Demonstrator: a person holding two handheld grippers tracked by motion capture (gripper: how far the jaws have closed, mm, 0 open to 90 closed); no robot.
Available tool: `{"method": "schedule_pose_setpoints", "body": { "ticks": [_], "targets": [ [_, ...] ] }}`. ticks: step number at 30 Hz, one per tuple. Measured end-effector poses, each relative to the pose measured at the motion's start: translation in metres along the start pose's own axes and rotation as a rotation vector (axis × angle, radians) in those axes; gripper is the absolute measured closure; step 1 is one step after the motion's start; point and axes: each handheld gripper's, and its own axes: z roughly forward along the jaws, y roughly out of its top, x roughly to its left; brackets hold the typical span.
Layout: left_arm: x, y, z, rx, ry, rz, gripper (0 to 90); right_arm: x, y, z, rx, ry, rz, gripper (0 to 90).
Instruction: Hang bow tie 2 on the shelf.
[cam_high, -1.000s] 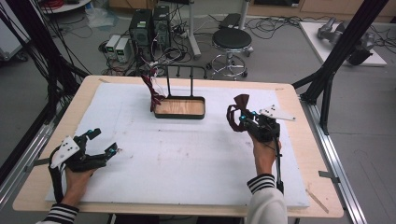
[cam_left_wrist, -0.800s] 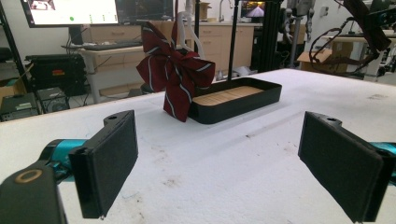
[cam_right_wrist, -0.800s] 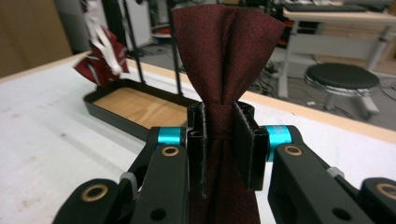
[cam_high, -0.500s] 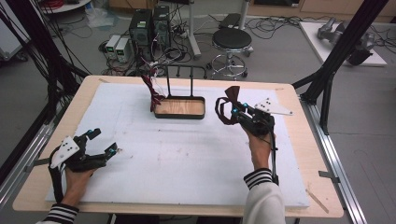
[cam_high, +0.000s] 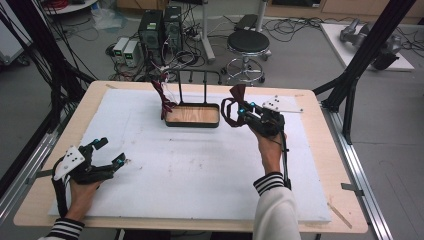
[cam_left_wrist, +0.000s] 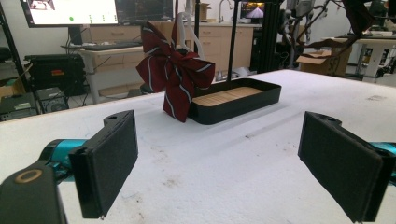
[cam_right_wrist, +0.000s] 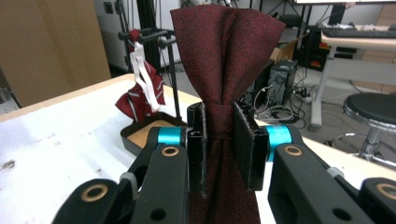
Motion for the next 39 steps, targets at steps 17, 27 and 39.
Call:
{"method": "schedule_pose_setpoints", "body": {
  "ticks": [17, 27, 39],
  "targets": [
    [0.0, 0.0, 0.0, -0.003, -0.003, -0.001, 12.4, 0.002, 0.015, 0.028, 0.004, 0.086, -0.023, 76.2],
    [0.0, 0.0, 0.0, -0.004, -0.004, 0.002, 12.4, 0.0, 0.021, 0.043, 0.022, 0.1, -0.022, 76.2],
    [0.0, 0.0, 0.0, -0.005, -0.002, 0.0, 12.4, -0.003, 0.036, 0.061, 0.022, 0.113, -0.027, 76.2]
  ]
}}
